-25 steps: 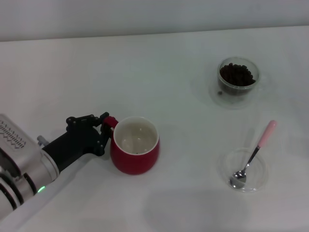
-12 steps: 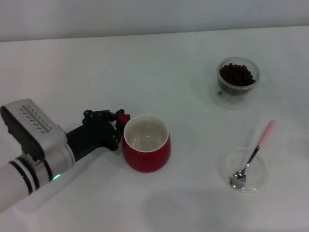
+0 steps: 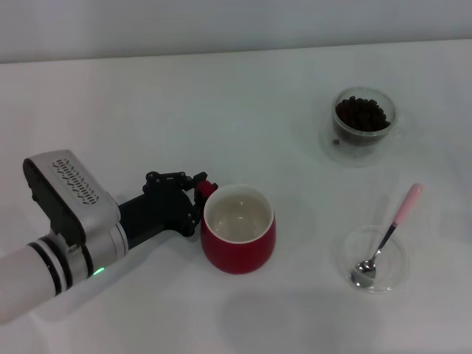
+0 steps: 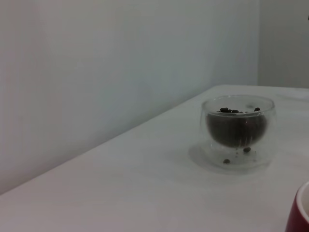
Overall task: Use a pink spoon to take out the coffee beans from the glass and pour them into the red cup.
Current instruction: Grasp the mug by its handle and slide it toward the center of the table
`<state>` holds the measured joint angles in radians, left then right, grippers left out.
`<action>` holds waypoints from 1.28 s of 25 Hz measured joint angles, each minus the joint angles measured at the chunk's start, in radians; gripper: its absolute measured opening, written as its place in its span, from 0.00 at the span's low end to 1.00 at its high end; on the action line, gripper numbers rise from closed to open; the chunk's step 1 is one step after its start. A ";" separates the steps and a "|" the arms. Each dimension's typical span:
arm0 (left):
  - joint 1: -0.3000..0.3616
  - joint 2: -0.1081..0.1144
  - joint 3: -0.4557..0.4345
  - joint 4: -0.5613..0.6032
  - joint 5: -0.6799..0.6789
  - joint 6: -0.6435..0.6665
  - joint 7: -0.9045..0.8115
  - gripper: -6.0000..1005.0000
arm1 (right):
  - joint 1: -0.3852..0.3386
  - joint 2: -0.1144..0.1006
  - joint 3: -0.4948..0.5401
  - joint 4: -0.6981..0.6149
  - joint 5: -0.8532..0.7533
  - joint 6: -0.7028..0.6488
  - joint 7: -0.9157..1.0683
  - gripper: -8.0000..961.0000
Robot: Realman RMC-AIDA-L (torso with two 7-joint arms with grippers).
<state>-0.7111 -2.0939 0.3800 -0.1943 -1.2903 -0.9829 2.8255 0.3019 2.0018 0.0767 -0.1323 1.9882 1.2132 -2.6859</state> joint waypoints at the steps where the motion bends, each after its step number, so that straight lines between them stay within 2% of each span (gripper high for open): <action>1: 0.001 0.000 0.000 0.000 0.000 -0.002 0.000 0.13 | -0.001 0.000 0.000 0.000 0.000 0.000 0.000 0.89; 5: 0.009 0.000 -0.002 0.000 0.000 -0.014 0.000 0.14 | -0.001 0.000 -0.002 0.000 -0.003 -0.001 0.000 0.89; 9: 0.017 0.000 -0.002 -0.001 -0.001 -0.017 0.000 0.31 | 0.000 0.000 -0.003 0.000 -0.003 -0.002 0.000 0.89; 12: 0.020 0.000 -0.003 -0.001 -0.001 -0.017 0.000 0.50 | -0.001 0.000 -0.003 -0.001 -0.003 -0.002 0.000 0.89; 17: 0.036 0.000 -0.003 -0.001 0.001 -0.049 0.001 0.58 | -0.002 0.000 0.000 -0.001 -0.003 -0.003 0.000 0.89; 23: 0.084 0.002 -0.003 -0.001 0.001 -0.109 0.001 0.59 | -0.004 0.000 0.000 -0.005 -0.003 -0.003 0.000 0.89; 27: 0.150 0.004 -0.003 0.007 -0.005 -0.187 0.002 0.59 | -0.009 0.000 0.000 -0.007 -0.005 -0.001 0.000 0.89; 32: 0.198 0.006 -0.003 0.018 -0.009 -0.232 0.002 0.59 | -0.013 -0.002 -0.002 -0.009 -0.005 -0.001 0.000 0.89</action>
<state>-0.5133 -2.0877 0.3767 -0.1759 -1.2997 -1.2150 2.8271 0.2893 2.0001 0.0745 -0.1411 1.9832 1.2126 -2.6860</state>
